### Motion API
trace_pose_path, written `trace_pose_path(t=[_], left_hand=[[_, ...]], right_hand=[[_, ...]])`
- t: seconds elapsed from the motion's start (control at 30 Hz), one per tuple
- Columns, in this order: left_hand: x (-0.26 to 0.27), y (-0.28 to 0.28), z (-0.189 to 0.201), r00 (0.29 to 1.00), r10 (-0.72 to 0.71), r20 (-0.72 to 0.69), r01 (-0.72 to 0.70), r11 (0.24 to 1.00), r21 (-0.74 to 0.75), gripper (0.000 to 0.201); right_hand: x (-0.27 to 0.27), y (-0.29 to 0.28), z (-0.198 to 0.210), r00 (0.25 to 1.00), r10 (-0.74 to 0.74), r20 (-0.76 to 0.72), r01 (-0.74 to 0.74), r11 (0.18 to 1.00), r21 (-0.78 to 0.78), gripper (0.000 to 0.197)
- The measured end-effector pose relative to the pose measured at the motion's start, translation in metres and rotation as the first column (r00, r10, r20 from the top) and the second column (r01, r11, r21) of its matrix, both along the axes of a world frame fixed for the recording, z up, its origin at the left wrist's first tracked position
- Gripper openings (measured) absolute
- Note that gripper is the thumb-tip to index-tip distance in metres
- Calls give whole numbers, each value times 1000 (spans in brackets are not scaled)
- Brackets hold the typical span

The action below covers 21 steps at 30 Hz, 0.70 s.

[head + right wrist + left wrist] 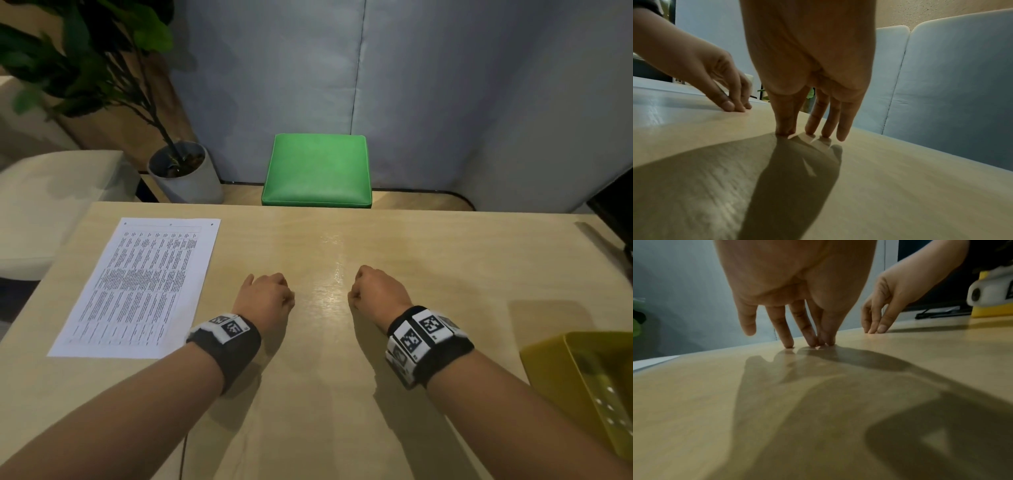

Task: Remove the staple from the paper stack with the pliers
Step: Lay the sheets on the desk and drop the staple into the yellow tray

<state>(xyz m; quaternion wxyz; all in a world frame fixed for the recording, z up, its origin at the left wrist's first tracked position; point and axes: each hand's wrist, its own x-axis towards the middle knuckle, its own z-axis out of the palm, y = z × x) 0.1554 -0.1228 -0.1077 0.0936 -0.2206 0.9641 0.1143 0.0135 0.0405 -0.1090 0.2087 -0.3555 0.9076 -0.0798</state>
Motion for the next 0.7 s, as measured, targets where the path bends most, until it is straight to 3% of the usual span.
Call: trace_pose_path(t=[0.27, 0.57, 0.7], left_hand=[[1, 4, 5, 998, 60, 21, -61, 997, 51, 17], [7, 11, -3, 1000, 3, 19, -2, 998, -55, 14], [0, 7, 6, 996, 79, -42, -78, 996, 43, 18]], right_hand=[[1, 3, 2, 997, -65, 39, 68, 994, -86, 13], [11, 11, 1, 998, 40, -57, -45, 996, -76, 23], [10, 12, 3, 1000, 22, -18, -24, 996, -89, 23]])
